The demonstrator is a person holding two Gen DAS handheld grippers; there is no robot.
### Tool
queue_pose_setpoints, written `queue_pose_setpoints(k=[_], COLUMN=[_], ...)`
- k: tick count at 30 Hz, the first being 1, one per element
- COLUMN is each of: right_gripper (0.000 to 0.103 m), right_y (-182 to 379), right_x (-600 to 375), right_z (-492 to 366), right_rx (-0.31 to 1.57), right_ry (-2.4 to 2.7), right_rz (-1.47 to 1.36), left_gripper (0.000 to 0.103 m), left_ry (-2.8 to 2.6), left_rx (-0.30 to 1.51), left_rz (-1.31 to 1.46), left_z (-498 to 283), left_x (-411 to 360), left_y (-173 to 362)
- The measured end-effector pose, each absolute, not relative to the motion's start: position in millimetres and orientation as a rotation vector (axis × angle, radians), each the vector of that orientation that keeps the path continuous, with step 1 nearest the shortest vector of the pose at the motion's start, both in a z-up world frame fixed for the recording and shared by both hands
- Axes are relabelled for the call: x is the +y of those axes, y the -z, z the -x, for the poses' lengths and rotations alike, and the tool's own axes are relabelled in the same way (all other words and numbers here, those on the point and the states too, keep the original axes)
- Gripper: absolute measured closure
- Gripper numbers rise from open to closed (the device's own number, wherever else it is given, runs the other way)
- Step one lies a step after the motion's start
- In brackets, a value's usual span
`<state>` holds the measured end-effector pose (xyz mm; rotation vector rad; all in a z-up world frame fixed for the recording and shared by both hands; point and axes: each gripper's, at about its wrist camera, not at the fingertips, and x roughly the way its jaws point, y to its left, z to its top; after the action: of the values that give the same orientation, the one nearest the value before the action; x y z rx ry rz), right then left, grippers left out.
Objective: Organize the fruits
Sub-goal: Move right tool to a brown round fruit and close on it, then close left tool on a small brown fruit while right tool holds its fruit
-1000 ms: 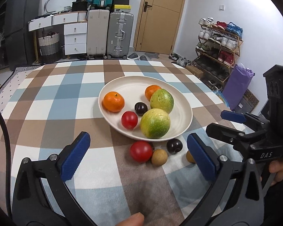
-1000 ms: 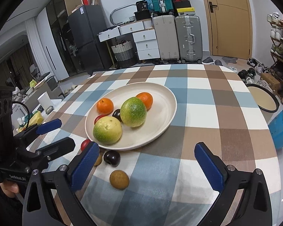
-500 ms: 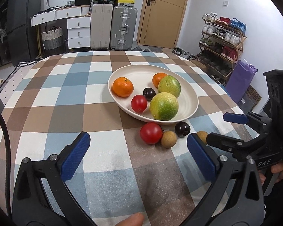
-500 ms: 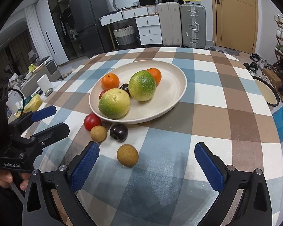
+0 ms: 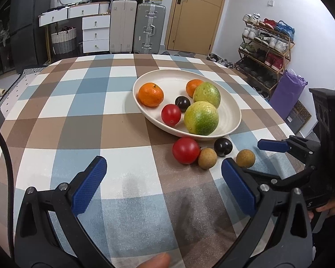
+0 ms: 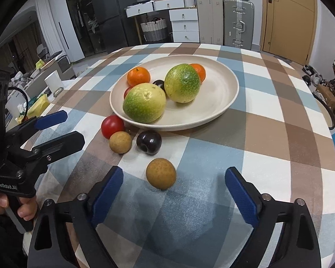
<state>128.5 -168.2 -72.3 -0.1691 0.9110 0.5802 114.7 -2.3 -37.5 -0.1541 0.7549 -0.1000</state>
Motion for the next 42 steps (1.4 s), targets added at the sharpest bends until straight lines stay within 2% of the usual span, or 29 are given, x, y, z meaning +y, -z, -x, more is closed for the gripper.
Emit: queue_pose_setpoints(k=[8, 13, 15, 19, 22, 39, 42], right_gripper=[0.029, 0.05, 0.052, 0.068, 0.074, 0.075, 0.075], right_y=[76.3, 75.0, 74.5, 73.9, 74.0, 57.5, 56.4], right_x=[-157.2, -160.1, -160.5, -160.4, -160.1, -189.3, -192.7], right_z=[-125.0, -122.8, -122.0, -120.6, -119.4, -110.8, -111.4], right_rx=[0.903, 0.891, 0.889, 0.89, 0.883, 0.825, 0.825], right_ry=[-0.591, -0.592, -0.602, -0.623, -0.614, -0.632, -0.632], right_rz=[0.237, 0.233, 0.226, 0.209, 0.221, 0.125, 0.125], left_gripper=[0.001, 0.001, 0.001, 0.001, 0.001, 0.001, 0.006], left_ry=[0.112, 0.111, 0.115, 0.118, 0.114, 0.068, 0.069], left_rx=[0.754, 0.759, 0.757, 0.758, 0.753, 0.809, 0.814], left_rz=[0.168, 0.169, 0.163, 0.155, 0.152, 0.19, 0.192], left_z=[-115.0, -115.8, -116.4, -116.4, -115.8, -126.0, -125.9], left_x=[-0.8, -1.4, -3.1, -2.9, -4.1, -24.2, -26.1], left_y=[39.0, 39.8, 40.0, 39.5, 39.1, 45.0, 44.7])
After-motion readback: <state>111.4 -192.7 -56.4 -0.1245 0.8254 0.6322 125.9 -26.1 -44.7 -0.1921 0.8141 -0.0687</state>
